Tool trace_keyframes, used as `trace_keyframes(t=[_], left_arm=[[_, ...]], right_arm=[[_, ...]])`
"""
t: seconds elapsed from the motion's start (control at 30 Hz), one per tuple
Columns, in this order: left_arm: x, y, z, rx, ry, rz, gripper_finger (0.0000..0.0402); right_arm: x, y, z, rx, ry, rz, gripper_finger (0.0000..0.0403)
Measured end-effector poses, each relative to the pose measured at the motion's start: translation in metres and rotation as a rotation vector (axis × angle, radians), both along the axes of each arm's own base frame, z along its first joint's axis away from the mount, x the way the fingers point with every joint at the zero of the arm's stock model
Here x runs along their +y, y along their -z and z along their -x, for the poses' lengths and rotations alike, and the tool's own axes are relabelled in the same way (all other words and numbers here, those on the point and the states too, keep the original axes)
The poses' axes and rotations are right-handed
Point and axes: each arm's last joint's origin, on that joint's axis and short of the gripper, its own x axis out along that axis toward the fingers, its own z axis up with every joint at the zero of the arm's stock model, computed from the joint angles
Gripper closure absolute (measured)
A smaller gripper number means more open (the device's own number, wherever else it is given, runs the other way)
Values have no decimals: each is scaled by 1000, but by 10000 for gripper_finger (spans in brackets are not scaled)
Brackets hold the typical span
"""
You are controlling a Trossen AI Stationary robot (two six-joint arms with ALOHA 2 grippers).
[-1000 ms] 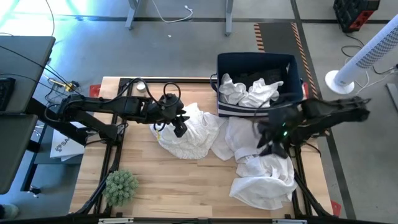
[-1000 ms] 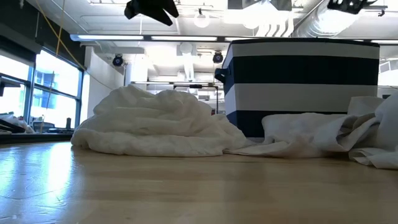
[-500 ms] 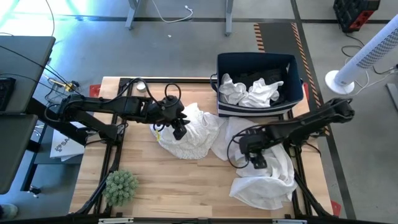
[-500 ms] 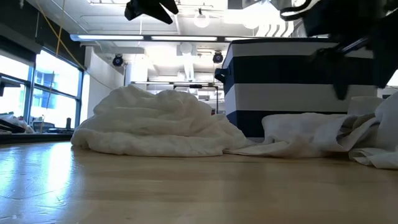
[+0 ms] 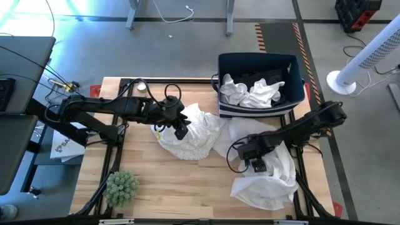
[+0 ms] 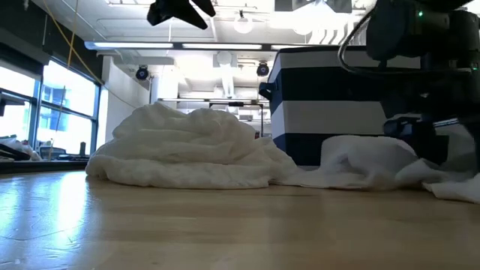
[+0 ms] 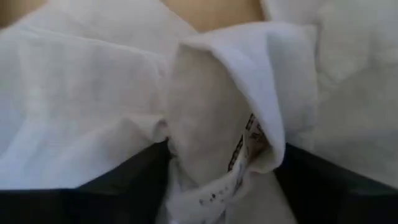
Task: Sort clothes
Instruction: Put the white shirt into the blue laundry organizer
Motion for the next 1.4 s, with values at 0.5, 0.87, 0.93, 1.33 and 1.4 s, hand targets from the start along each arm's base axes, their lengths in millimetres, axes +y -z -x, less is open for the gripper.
trace_keyframes(t=[0.5, 0.87, 0.93, 1.33, 1.4], left_arm=[[0, 0, -1, -20, -31, 44, 266], [-1, -3, -3, -60, -29, 47, 266], [-1, -5, -4, -78, -29, 48, 266], [-1, -9, -8, -139, -28, 52, 266], [-1, -10, -8, -147, -28, 52, 266]], right_arm=[[5, -148, -12, -297, -48, -260, 369], [-46, -343, 23, -858, 83, -497, 388], [-57, -374, 30, -1023, 126, -424, 388], [-91, -532, 91, -2290, 56, 406, 386], [-96, -542, 98, -2412, 104, 600, 386]])
